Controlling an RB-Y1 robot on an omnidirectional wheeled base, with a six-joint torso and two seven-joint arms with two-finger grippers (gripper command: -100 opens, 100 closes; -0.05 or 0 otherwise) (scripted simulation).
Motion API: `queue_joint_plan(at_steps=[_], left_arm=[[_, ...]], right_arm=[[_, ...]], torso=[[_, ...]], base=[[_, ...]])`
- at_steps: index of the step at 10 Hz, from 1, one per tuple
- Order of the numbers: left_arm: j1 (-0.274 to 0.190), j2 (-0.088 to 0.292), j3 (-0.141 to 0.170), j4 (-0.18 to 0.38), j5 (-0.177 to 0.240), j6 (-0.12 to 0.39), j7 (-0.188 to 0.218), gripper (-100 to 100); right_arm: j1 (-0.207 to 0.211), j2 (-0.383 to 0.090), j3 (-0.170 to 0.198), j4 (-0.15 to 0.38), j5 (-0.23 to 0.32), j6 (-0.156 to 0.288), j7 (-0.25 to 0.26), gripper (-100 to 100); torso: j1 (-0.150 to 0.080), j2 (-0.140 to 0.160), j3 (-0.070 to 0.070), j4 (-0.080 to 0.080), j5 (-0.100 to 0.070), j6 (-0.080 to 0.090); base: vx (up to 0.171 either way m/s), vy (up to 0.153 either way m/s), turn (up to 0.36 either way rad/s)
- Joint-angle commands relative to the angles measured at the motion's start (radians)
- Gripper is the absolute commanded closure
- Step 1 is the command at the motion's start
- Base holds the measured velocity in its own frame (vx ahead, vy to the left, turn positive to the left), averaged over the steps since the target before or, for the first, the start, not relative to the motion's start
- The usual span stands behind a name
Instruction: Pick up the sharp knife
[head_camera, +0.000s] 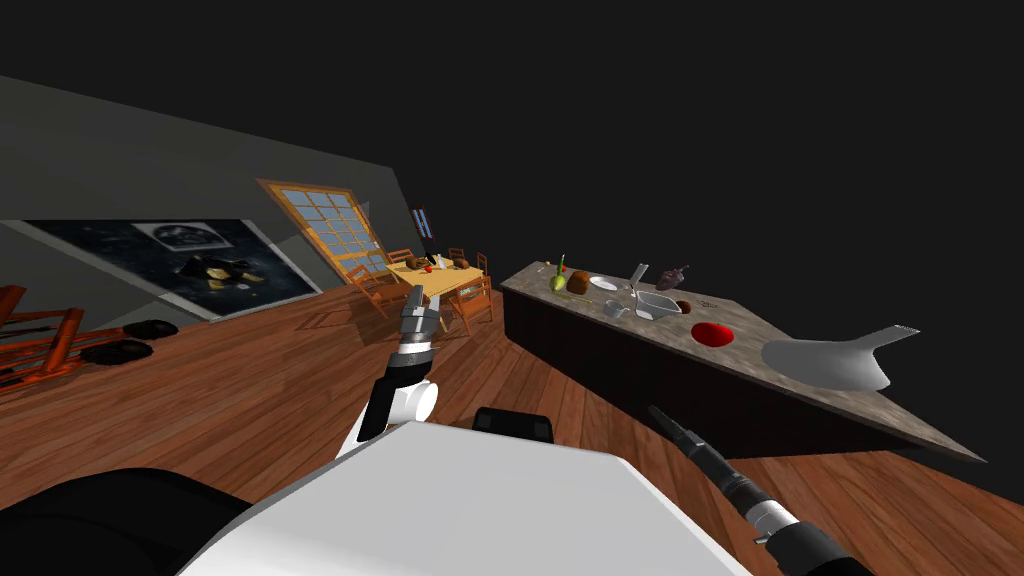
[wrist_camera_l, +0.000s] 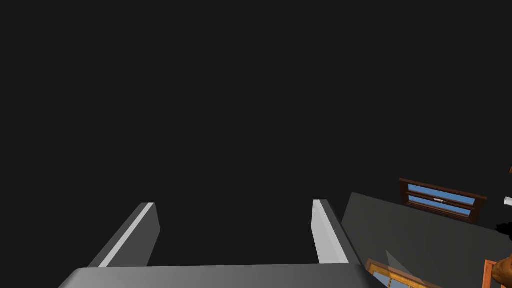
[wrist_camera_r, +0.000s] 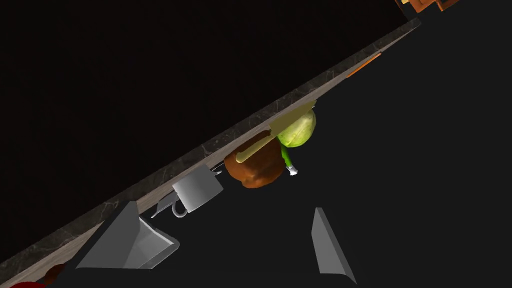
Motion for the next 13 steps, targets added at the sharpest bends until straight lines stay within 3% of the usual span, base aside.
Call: queue_joint_plan(at_steps=[1,6,7,8,13], left_arm=[[0.0,0.0,0.0,0.0,0.0,0.0,0.0,0],[0.0,0.0,0.0,0.0,0.0,0.0,0.0,0],[0.0,0.0,0.0,0.0,0.0,0.0,0.0,0],[0.0,0.0,0.0,0.0,0.0,0.0,0.0,0],[0.0,0.0,0.0,0.0,0.0,0.0,0.0,0]], right_arm=[[0.013,-0.04,-0.004,0.009,0.014,-0.012,0.002,-100],[0.069,-0.187,-0.008,0.07,0.116,-0.066,0.022,-100],[0.069,-0.214,-0.008,0.07,0.116,-0.066,0.022,-100],[0.086,-0.243,-0.011,0.094,0.152,-0.085,0.031,-100],[0.115,-0.394,-0.022,0.145,0.225,-0.119,0.052,-100]], torso=[[0.0,0.0,0.0,0.0,0.0,0.0],[0.001,0.001,0.0,0.0,0.0,0.001],[0.001,-0.001,0.0,0.0,0.0,0.0],[0.0,0.0,0.0,0.0,0.0,0.001],[-0.002,-0.005,-0.003,-0.001,0.0,0.0]], base=[[0.048,0.055,0.064],[0.065,0.084,0.122],[0.081,0.062,0.077],[0.089,0.079,0.231],[0.135,0.045,0.141]])
